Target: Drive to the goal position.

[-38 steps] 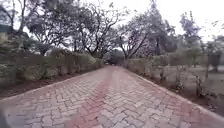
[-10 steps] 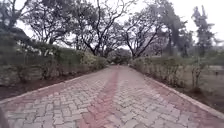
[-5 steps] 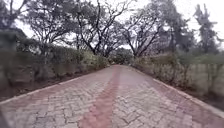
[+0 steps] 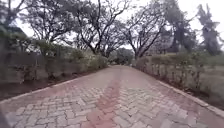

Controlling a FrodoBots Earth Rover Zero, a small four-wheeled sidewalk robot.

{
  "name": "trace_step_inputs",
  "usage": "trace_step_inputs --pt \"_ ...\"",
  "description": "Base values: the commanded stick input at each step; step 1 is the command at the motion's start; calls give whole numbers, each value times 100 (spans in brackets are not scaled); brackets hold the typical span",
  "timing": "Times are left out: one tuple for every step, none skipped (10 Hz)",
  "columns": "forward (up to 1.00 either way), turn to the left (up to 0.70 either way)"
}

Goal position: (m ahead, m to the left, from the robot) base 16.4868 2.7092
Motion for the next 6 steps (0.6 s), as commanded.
trace_step_inputs --pt "70 0" --pt "70 -2" --pt "70 -9" --pt "70 -21" --pt "70 -4" --pt "70 0"
